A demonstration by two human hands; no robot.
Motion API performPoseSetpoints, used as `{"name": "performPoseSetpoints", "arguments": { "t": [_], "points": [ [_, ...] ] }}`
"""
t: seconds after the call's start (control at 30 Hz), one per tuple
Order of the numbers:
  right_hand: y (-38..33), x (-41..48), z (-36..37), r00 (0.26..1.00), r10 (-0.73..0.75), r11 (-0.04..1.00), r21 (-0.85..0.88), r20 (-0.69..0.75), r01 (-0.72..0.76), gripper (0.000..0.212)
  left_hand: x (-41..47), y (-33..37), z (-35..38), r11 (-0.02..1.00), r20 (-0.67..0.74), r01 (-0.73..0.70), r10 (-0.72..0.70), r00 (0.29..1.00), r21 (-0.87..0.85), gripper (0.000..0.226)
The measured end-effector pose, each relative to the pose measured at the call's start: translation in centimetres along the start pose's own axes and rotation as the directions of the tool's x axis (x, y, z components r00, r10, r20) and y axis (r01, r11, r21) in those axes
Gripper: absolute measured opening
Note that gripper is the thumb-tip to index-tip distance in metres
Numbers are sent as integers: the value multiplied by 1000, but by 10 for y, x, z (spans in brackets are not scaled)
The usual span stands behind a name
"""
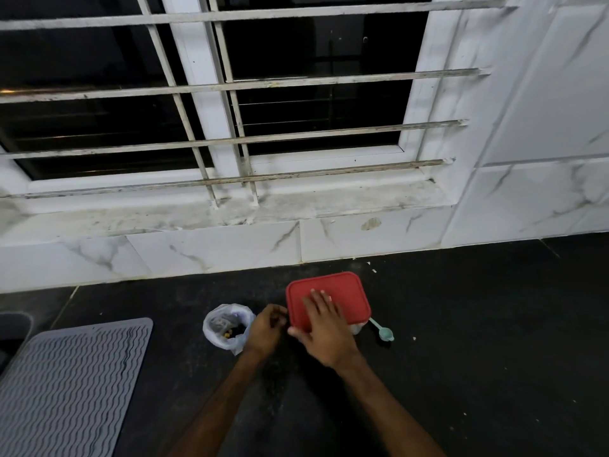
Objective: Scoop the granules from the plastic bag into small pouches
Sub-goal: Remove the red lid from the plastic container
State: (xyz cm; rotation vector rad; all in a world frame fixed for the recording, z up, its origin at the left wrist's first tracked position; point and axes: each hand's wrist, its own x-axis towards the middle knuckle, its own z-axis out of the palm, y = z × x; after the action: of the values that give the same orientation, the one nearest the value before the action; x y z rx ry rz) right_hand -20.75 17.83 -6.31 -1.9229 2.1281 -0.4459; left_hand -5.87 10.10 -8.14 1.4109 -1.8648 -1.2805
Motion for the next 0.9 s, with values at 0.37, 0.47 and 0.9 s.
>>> {"name": "performPoseSetpoints", "arguments": {
  "t": [0.37,0.47,0.9],
  "points": [
    [-13,14,28,982,53,910,-415,183,28,66,0,-12,24,987,94,-159,155,983,30,71],
    [-9,19,22,987,15,883,-466,161,62,65,-1,-11,34,997,28,-75,74,997,36,68],
    [-7,21,-16,998,-19,990,-143,-65,9,38,-9,-32,44,984,-8,-19,17,1000,-178,66]
  ]
}}
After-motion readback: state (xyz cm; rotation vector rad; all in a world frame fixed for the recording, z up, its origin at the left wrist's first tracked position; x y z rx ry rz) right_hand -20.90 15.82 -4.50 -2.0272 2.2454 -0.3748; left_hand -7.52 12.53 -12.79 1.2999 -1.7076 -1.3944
